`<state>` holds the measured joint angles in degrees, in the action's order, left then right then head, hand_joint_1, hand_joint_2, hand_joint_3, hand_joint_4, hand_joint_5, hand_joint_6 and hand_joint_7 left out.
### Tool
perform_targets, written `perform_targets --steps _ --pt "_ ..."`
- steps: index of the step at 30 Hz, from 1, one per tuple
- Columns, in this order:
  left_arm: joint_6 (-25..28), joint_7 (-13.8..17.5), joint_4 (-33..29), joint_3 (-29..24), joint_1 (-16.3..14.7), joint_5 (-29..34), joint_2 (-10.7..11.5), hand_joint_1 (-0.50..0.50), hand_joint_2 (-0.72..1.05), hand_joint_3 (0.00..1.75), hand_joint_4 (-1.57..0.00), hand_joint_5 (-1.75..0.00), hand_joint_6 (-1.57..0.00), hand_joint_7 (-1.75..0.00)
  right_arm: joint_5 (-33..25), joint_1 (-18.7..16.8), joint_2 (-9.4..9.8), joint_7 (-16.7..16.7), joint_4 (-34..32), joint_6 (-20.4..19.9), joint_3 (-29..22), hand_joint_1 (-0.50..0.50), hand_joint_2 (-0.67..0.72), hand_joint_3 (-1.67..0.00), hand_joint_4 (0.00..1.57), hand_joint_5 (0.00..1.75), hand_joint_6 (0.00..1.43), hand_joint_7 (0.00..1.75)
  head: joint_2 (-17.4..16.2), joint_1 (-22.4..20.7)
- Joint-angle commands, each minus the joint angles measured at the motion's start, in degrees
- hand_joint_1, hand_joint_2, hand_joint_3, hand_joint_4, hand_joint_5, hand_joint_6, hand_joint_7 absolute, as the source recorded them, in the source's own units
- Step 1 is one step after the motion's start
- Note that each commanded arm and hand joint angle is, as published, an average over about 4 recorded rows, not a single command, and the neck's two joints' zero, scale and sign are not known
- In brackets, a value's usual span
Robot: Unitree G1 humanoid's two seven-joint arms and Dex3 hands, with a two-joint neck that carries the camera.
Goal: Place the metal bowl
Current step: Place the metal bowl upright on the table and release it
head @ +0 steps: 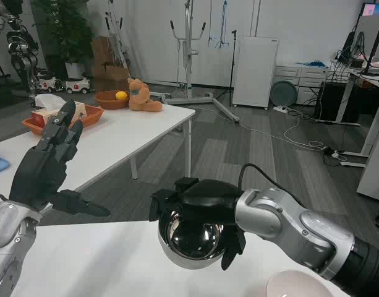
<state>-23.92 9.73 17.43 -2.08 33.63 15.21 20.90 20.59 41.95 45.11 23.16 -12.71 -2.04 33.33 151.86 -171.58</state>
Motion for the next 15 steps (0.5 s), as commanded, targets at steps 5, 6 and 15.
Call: perform_targets --steps 5,6,15 --pt "-0.69 0.11 4.58 0.81 3.81 0.17 0.02 -0.5 0.16 0.0 0.0 0.0 0.0 0.0 1.07 1.38 -0.99 0.31 4.54 -2.45 -1.64 -0.33 -0.6 -1.59 1.11 1.65 1.34 1.4 -4.03 0.86" --pt "-0.71 0.11 4.61 0.83 3.81 0.17 0.02 -0.5 0.16 0.0 0.0 0.0 0.0 0.0 1.05 1.44 -0.99 0.31 4.54 -2.45 -1.6 -0.33 -0.6 -1.59 1.11 1.65 1.34 1.4 -4.13 0.82" --pt "-0.86 0.11 4.72 0.94 3.83 0.26 0.06 -0.5 0.16 0.0 0.0 0.0 0.0 0.0 0.96 1.62 -1.01 0.31 4.73 -2.45 -1.36 -0.33 -0.6 -1.59 1.11 1.65 1.34 1.4 -4.15 0.81"
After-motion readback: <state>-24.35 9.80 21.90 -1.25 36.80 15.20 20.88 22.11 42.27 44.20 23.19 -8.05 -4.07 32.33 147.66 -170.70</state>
